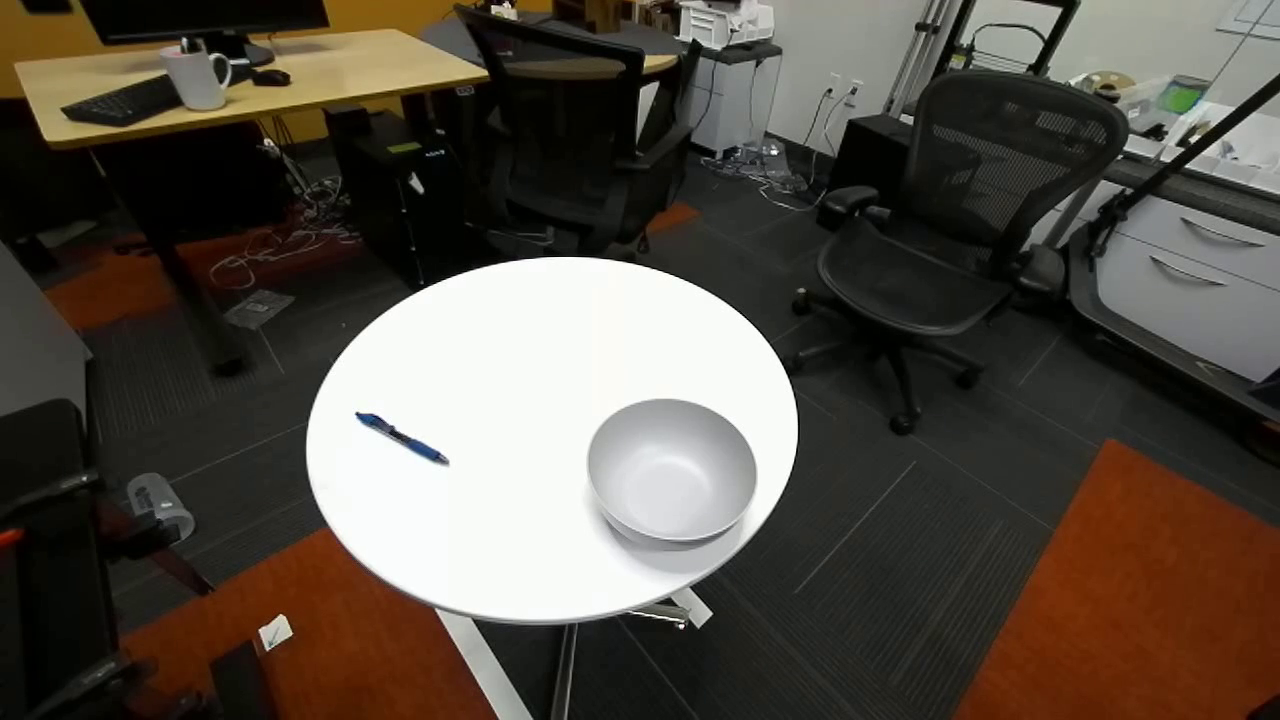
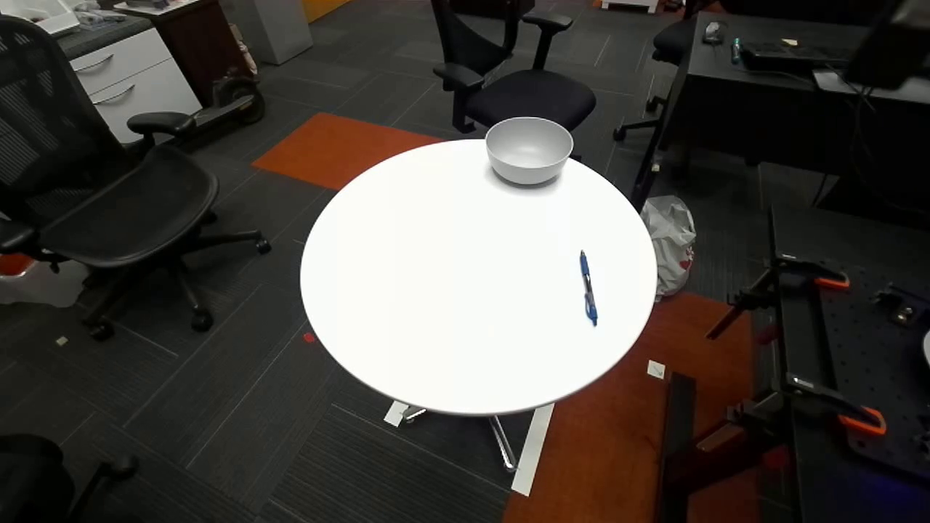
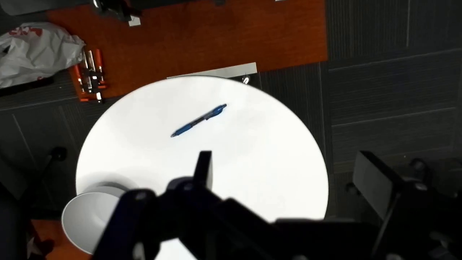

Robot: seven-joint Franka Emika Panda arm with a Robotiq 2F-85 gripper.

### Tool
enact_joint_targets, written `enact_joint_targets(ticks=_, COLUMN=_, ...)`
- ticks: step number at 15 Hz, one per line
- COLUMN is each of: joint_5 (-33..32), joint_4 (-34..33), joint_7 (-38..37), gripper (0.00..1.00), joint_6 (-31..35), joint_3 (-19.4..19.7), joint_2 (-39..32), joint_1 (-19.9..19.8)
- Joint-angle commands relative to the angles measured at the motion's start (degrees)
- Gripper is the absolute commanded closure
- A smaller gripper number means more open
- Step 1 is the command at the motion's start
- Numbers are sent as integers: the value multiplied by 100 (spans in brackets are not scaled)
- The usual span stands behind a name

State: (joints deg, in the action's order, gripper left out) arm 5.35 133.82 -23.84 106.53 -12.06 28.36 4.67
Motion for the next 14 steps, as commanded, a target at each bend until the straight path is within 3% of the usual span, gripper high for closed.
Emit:
enact_joint_targets(ticks=1, joint_5=4, joint_4=709, joint_7=-73, gripper=0, joint_6=1330, joint_3=164, joint_2=-172, joint_1=-239)
enact_joint_targets(ticks=6, joint_5=30, joint_4=1483, joint_7=-265, gripper=0, joint_6=3000, joint_3=425, joint_2=-920, joint_1=-594)
enact_joint_targets(ticks=10, joint_5=91, joint_4=1714, joint_7=-509, gripper=0, joint_6=4289, joint_3=545, joint_2=-1859, joint_1=-710)
enact_joint_targets(ticks=14, joint_5=-679, joint_4=1590, joint_7=-1858, gripper=0, joint_6=5107, joint_3=574, joint_2=-2856, joint_1=-916)
